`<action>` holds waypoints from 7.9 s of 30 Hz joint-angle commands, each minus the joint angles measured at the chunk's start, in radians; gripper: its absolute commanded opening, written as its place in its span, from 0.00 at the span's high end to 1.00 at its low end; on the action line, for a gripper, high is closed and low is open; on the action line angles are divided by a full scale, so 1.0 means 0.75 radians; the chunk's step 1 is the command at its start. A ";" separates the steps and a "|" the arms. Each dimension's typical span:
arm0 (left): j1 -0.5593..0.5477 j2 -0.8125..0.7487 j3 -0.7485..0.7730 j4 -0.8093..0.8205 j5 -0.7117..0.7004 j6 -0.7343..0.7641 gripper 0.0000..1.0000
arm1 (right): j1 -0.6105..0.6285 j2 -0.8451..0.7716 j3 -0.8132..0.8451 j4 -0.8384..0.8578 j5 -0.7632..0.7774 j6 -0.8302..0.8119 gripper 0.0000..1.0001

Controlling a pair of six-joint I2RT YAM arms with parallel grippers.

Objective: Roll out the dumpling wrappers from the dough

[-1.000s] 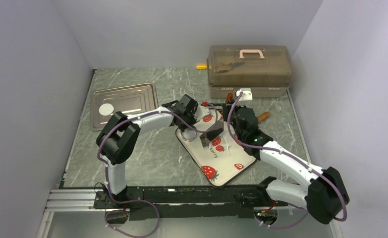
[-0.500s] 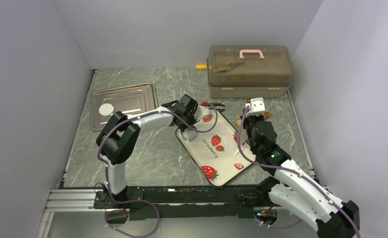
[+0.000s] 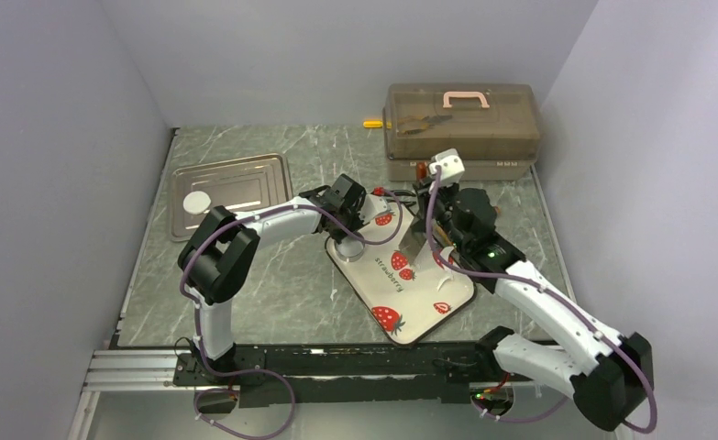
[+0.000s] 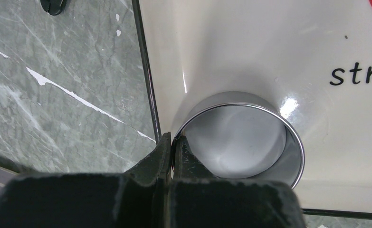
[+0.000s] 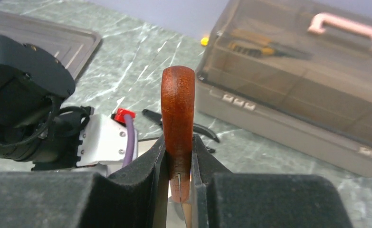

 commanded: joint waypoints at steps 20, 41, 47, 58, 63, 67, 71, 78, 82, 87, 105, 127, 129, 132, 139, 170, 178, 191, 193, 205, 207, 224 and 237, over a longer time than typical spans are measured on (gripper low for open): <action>0.003 0.007 0.023 -0.035 0.039 -0.017 1.00 | -0.172 -0.180 -0.252 0.096 0.215 -0.086 1.00; 0.000 0.010 0.034 -0.060 0.054 -0.014 1.00 | -0.178 0.093 -0.186 0.474 -0.040 0.291 1.00; -0.001 -0.003 0.017 -0.051 0.042 -0.008 1.00 | -0.233 0.090 -0.173 0.293 0.123 0.163 1.00; -0.002 0.018 0.026 -0.054 0.076 -0.009 1.00 | -0.240 -0.059 -0.064 0.118 0.043 0.176 1.00; -0.002 -0.009 0.049 -0.090 0.139 0.013 0.61 | -0.241 -0.038 0.010 0.229 -0.008 0.386 1.00; 0.002 -0.096 0.080 -0.116 0.209 0.072 0.44 | -0.240 -0.032 0.066 0.169 0.110 0.513 1.00; 0.019 -0.239 0.150 -0.185 0.358 0.160 0.27 | -0.241 -0.049 0.095 0.072 0.194 0.681 1.00; 0.071 -0.360 0.338 -0.315 0.615 0.172 0.05 | -0.241 -0.121 -0.158 0.150 0.240 1.027 1.00; 0.072 -0.315 0.291 -0.309 0.554 0.116 0.08 | -0.241 -0.157 -0.299 0.226 0.337 0.971 1.00; 0.103 -0.304 0.151 -0.264 0.478 0.041 0.10 | -0.272 -0.237 -0.370 0.148 0.067 0.895 1.00; 0.123 -0.239 0.091 -0.230 0.486 0.022 0.10 | -0.274 -0.675 -0.722 -0.251 0.310 1.138 0.46; 0.115 -0.086 0.192 -0.293 0.275 -0.108 0.21 | -0.288 0.194 0.689 -1.233 -0.251 0.058 0.09; 0.104 -0.065 0.179 -0.269 0.228 -0.113 0.24 | -0.300 0.244 0.697 -1.233 -0.369 0.027 0.12; 0.101 -0.037 0.175 -0.250 0.172 -0.106 0.29 | -0.374 0.294 0.679 -1.292 -0.609 -0.195 0.10; 0.070 0.022 0.144 -0.202 0.134 -0.142 0.35 | -0.441 0.353 0.582 -1.494 -0.771 -0.981 0.06; 0.059 0.060 0.247 -0.299 0.239 -0.135 1.00 | -0.448 0.648 0.175 -1.185 -0.355 -1.336 0.39; 0.078 0.016 0.265 -0.336 0.273 -0.143 1.00 | -0.426 0.619 0.258 -1.260 -0.376 -1.319 0.81; 0.315 -0.255 0.390 -0.439 0.669 -0.213 1.00 | -0.341 0.268 0.368 -1.295 -0.469 -1.018 1.00; 0.368 -0.306 0.411 -0.437 0.807 -0.267 1.00 | -0.340 0.230 0.422 -1.294 -0.520 -0.874 1.00; 0.516 -0.411 0.785 -0.645 1.213 -0.501 1.00 | -0.329 0.015 0.475 -1.311 -0.600 -0.186 1.00; 0.516 -0.402 0.885 -0.690 1.278 -0.548 1.00 | -0.329 -0.021 0.457 -1.291 -0.667 -0.112 1.00; 0.510 -0.364 1.015 -0.421 1.672 -0.769 1.00 | -0.331 -0.288 0.238 -1.042 -1.251 -0.135 1.00; 0.538 -0.427 0.901 -0.422 1.559 -0.612 1.00 | -0.334 -0.361 0.311 -1.166 -1.237 -0.195 1.00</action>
